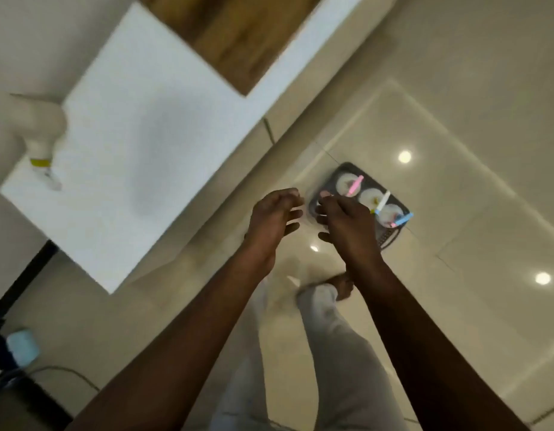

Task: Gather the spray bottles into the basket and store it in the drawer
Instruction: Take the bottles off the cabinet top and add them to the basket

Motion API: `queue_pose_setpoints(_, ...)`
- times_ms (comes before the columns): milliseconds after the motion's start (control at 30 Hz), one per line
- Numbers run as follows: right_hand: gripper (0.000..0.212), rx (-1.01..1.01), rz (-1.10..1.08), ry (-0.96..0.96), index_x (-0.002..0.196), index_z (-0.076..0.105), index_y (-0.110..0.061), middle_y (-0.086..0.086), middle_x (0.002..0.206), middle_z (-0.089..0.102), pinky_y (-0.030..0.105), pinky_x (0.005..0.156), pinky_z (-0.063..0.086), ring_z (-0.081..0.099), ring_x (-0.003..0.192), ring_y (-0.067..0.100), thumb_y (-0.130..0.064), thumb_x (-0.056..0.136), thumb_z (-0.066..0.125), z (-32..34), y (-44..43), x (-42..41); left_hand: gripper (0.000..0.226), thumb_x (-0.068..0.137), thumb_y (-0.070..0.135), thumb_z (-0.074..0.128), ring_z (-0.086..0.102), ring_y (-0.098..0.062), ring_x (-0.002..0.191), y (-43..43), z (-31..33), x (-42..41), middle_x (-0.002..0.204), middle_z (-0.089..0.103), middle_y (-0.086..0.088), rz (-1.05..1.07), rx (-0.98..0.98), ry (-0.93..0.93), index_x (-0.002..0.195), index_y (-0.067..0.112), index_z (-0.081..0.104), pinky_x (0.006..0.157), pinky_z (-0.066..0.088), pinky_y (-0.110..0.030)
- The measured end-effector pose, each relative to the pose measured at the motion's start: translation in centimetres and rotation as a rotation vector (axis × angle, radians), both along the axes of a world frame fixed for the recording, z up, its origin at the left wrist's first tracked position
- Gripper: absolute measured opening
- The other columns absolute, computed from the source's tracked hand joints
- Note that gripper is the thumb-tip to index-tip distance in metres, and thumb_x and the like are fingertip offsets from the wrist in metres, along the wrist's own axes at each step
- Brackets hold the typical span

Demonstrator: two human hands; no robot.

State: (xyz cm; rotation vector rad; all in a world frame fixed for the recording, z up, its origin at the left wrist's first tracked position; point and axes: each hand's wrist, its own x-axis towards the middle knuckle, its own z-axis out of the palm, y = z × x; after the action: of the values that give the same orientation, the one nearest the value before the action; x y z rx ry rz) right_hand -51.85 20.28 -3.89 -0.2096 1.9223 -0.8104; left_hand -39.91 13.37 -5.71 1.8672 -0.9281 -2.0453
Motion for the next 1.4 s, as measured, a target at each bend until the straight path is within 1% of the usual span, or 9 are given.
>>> queue_pose_setpoints(367,0.026,-0.145,0.193,-0.057,0.089,0.075,-0.031,-0.003,0.088,0.076,0.057,0.087,0.062,0.076,0.085,0.02,-0.053,0.09,0.063,6.8,-14.3,13.1,0.024,0.099,0.028,0.066,0.072,-0.03,0.119,-12.0,7.2,17.8,0.123,0.078,-0.005,0.302,-0.087,-0.062,0.121,0.02,0.072,0.105,0.055,-0.049)
queue_pose_setpoints(567,0.027,-0.155,0.324,-0.053,0.103,0.076,-0.031,-0.021,0.094,0.076,0.053,0.093,0.062,0.075,0.085,0.006,-0.052,0.092,0.065,5.6,-21.6,19.8,0.013,0.098,0.024,0.067,0.072,-0.027,0.112,-17.8,6.2,27.2,0.129,0.074,-0.011,0.463,-0.121,-0.114,0.11,0.024,0.073,0.101,0.057,-0.045)
queue_pose_setpoints(700,0.035,-0.167,0.393,-0.023,0.121,0.074,-0.025,-0.014,0.118,0.074,0.049,0.102,0.058,0.07,0.114,0.009,-0.049,0.095,0.068,3.8,-26.1,23.7,0.016,0.102,0.019,0.062,0.07,-0.028,0.112,-20.4,3.5,33.1,0.126,0.074,-0.01,0.606,-0.128,-0.171,0.115,0.02,0.07,0.099,0.057,-0.045)
queue_pose_setpoints(833,0.043,-0.174,0.479,0.017,0.133,0.067,-0.026,-0.014,0.132,0.067,0.045,0.102,0.059,0.068,0.114,0.007,-0.048,0.097,0.069,2.1,-30.5,27.3,0.022,0.103,0.017,0.062,0.066,-0.026,0.113,-22.4,0.5,38.0,0.123,0.069,-0.006,0.762,-0.1,-0.216,0.125,0.017,0.066,0.098,0.057,-0.043)
queue_pose_setpoints(967,0.05,-0.233,0.588,0.071,0.142,0.061,-0.026,-0.012,0.145,0.061,0.036,0.108,0.052,0.062,0.129,0.012,-0.047,0.097,0.069,0.0,-35.2,30.9,0.042,0.101,0.019,0.066,0.061,-0.024,0.115,-24.6,-2.5,41.6,0.121,0.065,-0.003,0.862,-0.067,-0.238,0.142,0.016,0.057,0.103,0.055,-0.045)
queue_pose_setpoints(1067,0.058,-0.288,0.704,0.133,0.148,0.055,-0.023,-0.006,0.153,0.056,0.038,0.114,0.047,0.056,0.138,0.016,-0.046,0.097,0.07,-2.1,-38.7,34.0,0.042,0.099,0.021,0.067,0.059,-0.022,0.112,-26.6,-4.3,43.7,0.11,0.062,0.002,0.913,-0.041,-0.247,0.14,0.019,0.056,0.103,0.055,-0.043)
queue_pose_setpoints(1200,0.068,-0.328,0.802,0.243,0.154,0.048,-0.02,0.0,0.157,0.052,0.027,0.109,0.04,0.051,0.141,0.02,-0.045,0.095,0.071,-4.8,-43.0,37.3,0.045,0.1,0.023,0.067,0.061,-0.028,0.121,-28.6,-6.0,45.1,0.125,0.06,-0.004,0.912,0.004,-0.187,0.143,0.013,0.058,0.107,0.054,-0.046)
queue_pose_setpoints(1267,0.073,-0.334,0.832,0.289,0.158,0.044,-0.017,0.002,0.161,0.048,0.022,0.105,0.033,0.047,0.146,0.02,-0.043,0.095,0.072,-6.1,-45.0,38.6,0.04,0.101,0.024,0.065,0.062,-0.028,0.119,-29.6,-6.9,45.3,0.125,0.06,-0.006,0.895,0.034,-0.176,0.139,0.012,0.061,0.104,0.056,-0.044)
queue_pose_setpoints(1400,0.077,-0.342,0.896,0.319,0.161,0.041,-0.017,0.003,0.164,0.046,0.028,0.114,0.036,0.044,0.15,0.021,-0.044,0.095,0.071,-7.8,-47.6,39.9,0.024,0.102,0.025,0.063,0.066,-0.022,0.106,-30.9,-8.0,45.1,0.117,0.063,-0.007,0.897,0.069,-0.164,0.123,0.013,0.065,0.092,0.059,-0.039)
